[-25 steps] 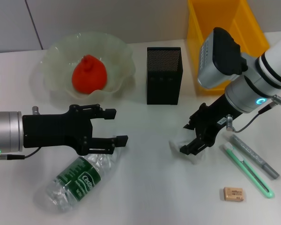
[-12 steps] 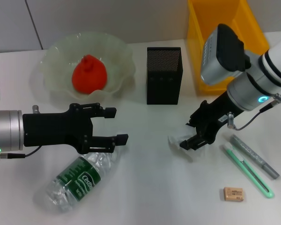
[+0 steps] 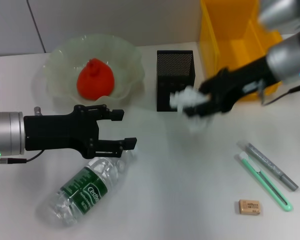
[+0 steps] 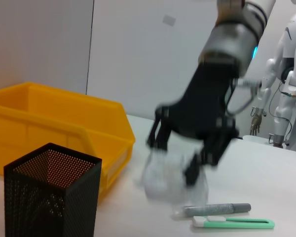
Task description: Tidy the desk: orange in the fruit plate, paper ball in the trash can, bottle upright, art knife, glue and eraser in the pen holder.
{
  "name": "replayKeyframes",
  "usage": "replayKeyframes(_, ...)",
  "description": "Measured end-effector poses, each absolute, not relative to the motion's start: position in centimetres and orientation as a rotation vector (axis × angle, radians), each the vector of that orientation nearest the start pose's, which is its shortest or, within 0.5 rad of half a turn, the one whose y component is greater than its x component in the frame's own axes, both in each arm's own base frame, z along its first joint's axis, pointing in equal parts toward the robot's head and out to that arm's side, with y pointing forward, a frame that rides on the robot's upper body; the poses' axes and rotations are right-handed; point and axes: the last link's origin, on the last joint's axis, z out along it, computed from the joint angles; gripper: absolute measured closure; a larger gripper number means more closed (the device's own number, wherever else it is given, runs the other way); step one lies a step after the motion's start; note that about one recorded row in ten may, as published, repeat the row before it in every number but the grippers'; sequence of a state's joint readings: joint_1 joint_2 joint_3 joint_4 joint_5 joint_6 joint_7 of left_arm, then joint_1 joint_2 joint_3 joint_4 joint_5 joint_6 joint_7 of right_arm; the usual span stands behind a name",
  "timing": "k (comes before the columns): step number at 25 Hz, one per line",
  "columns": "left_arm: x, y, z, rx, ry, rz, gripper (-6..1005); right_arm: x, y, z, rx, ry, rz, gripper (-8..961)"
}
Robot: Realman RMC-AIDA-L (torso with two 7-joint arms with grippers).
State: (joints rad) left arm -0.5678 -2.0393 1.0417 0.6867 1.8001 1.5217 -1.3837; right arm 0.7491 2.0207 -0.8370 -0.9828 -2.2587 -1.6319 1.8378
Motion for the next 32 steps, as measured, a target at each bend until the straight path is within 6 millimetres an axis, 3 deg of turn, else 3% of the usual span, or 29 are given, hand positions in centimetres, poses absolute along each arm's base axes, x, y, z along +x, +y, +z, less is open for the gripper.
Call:
replayKeyframes(1, -22.0, 33.9, -1.8, -2.920, -0.384, -0.663, 194, 18.1, 38.9, 4.4, -2.890, 0.549, 0.193, 500)
replayKeyframes(4, -21.9, 34.0, -1.7, -2.920, -0.384, -0.661, 195, 18.3, 39.0, 7.1, -2.809, 0.569, 0.403, 501)
replayKeyframes(6, -21.8, 34.1, -1.7, -2.922, -0.379, -0.659, 195, 19.8, 39.5, 11.1, -2.571, 0.593, 0.671, 501)
replayKeyframes(11, -21.6, 34.2, -1.7, -2.925, -0.370, -0.657, 195, 22.5, 40.1, 13.5, -2.313, 0.656, 0.764, 503)
replayKeyframes(16, -21.5, 34.3, -1.6, -2.926, -0.365, -0.657, 195, 23.8, 40.6, 13.7, -2.223, 0.692, 0.733, 505)
replayKeyframes(25, -21.4, 34.3, -1.7, -2.932, -0.359, -0.656, 194, 26.9, 42.1, 11.8, -2.111, 0.800, 0.547, 509)
replayKeyframes(32, -21.5, 34.2, -1.7, -2.931, -0.362, -0.659, 194, 27.5, 42.7, 11.1, -2.103, 0.831, 0.503, 510)
